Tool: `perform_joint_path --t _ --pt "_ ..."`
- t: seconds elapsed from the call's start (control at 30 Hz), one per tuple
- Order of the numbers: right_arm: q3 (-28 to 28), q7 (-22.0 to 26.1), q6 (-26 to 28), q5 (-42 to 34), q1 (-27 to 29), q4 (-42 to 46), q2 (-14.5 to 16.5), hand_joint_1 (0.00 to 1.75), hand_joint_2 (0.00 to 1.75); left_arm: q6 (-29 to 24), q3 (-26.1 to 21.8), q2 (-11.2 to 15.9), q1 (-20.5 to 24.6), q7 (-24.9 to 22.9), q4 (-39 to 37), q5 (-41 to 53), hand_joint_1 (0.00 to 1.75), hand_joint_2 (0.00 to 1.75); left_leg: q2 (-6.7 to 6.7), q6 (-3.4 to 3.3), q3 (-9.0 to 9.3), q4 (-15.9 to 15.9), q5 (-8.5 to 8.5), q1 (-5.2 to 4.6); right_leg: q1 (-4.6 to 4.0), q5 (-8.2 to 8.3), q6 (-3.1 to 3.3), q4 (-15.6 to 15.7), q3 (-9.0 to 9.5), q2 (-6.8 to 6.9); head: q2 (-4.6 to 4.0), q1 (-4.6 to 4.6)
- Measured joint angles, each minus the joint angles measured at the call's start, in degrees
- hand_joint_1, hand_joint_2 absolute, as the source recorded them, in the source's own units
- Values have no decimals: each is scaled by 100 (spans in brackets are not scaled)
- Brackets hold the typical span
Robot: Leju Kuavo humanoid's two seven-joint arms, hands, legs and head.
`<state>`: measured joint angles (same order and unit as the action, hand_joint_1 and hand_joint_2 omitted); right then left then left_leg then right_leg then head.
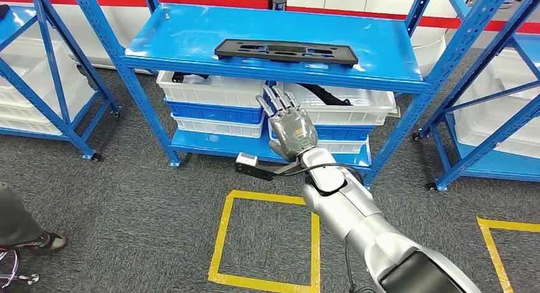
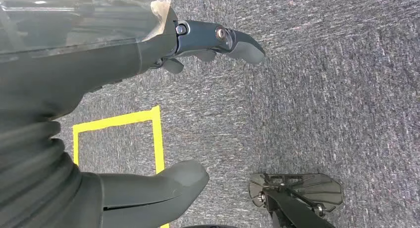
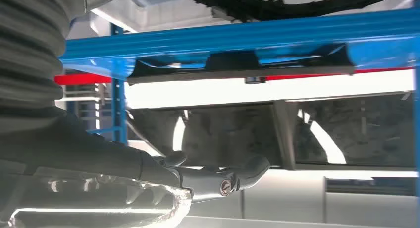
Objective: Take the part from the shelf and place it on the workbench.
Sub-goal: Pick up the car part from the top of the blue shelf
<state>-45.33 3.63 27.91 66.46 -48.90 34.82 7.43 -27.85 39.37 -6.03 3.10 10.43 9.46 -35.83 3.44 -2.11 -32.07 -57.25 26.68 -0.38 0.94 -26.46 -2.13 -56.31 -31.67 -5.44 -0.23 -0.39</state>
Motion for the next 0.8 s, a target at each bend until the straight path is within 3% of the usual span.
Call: perform_joint_path --t 0.8 --pt "231 -132 93 247 -34 -514 -56 0 175 9 122 8 0 3 -2 39 0 175 -1 0 -1 0 0 0 0 0 0 0 -2 0 -1 0"
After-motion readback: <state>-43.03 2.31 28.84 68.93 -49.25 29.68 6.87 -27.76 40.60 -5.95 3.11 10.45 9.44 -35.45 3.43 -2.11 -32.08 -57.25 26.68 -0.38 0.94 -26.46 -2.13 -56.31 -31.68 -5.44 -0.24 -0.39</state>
